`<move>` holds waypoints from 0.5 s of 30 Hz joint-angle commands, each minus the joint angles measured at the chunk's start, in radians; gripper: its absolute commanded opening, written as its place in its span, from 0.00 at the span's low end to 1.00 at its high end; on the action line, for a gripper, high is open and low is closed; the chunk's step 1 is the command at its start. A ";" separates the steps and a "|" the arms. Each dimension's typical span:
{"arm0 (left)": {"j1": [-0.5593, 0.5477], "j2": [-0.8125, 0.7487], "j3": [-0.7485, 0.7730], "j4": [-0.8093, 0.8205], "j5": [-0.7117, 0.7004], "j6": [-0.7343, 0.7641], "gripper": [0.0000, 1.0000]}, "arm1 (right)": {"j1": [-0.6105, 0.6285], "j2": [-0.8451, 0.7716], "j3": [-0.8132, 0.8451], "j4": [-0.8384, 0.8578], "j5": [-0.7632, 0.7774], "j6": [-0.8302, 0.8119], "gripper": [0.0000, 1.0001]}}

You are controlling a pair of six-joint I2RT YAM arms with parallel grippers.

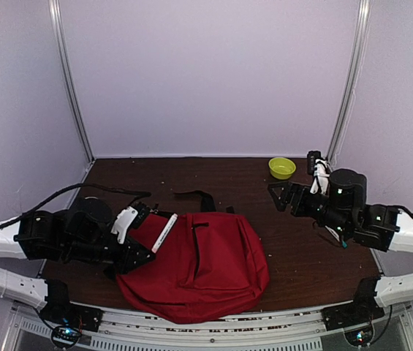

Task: Pack the student bag
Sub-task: Place the pen in the lower front pocket of the bag.

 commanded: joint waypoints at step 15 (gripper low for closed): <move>-0.014 -0.066 -0.098 -0.045 0.034 -0.088 0.00 | -0.029 0.055 0.009 0.003 -0.067 0.039 1.00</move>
